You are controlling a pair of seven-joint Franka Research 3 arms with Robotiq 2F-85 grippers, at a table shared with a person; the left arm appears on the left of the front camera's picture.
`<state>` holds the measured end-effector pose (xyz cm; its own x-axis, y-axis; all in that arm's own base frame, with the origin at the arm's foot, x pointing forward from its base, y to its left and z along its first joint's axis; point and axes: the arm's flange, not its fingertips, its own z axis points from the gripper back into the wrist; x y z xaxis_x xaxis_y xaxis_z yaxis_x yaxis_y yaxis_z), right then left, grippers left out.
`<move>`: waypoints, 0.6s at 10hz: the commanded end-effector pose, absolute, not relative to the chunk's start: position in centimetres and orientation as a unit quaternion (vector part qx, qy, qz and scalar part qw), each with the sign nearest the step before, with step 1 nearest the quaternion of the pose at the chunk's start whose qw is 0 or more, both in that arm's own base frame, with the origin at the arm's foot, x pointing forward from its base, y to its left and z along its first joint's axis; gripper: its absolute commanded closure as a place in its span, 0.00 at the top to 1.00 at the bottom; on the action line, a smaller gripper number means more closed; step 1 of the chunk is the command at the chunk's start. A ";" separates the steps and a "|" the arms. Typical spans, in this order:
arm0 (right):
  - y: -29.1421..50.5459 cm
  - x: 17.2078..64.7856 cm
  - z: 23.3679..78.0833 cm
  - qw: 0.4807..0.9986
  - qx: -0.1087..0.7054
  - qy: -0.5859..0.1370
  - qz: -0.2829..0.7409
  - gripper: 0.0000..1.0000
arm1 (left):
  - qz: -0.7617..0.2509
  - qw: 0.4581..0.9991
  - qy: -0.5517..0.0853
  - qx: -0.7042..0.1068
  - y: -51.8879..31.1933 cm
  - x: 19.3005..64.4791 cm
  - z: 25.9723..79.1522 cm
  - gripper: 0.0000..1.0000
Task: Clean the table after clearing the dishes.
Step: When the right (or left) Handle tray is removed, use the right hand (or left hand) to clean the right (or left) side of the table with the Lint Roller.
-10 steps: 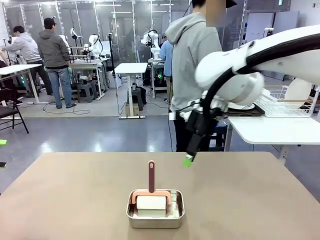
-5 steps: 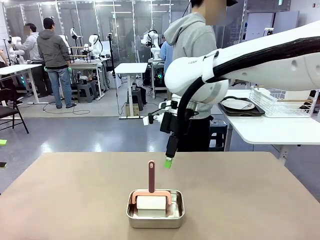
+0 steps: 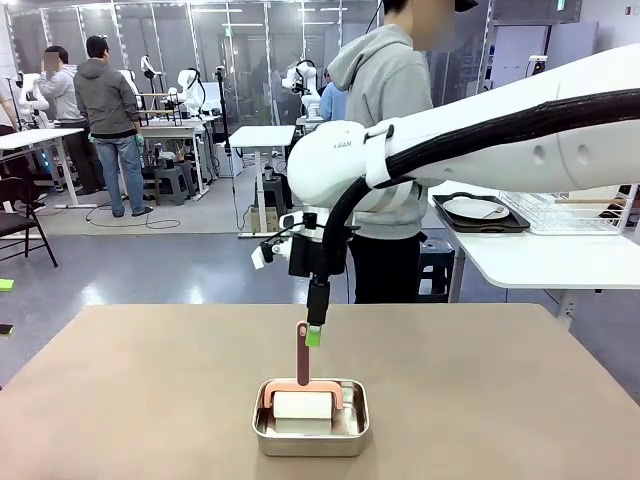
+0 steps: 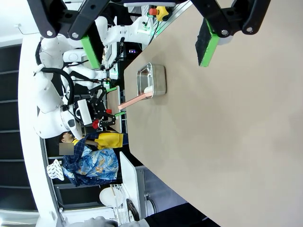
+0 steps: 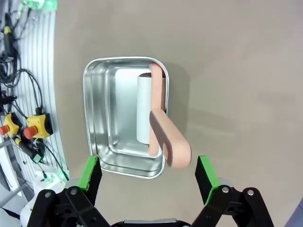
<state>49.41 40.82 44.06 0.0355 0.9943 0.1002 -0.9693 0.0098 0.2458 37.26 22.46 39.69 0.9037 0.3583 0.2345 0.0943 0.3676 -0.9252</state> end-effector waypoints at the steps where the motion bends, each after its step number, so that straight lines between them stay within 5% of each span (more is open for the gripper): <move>1: 42.4 49.0 43.9 0.715 0.091 0.062 0.691 1.00 | 0.079 0.802 -0.201 -0.557 22.6 36.9 39.8 1.00; 6: 44.0 48.8 42.5 0.709 0.090 0.091 0.693 1.00 | 0.079 0.802 -0.201 -0.557 22.6 36.9 39.8 1.00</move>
<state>48.77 43.20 42.20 0.0140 0.9996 0.0243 -0.9672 0.0073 0.2538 37.26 22.47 39.69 0.9036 0.3584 0.2345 0.0943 0.3676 -0.9252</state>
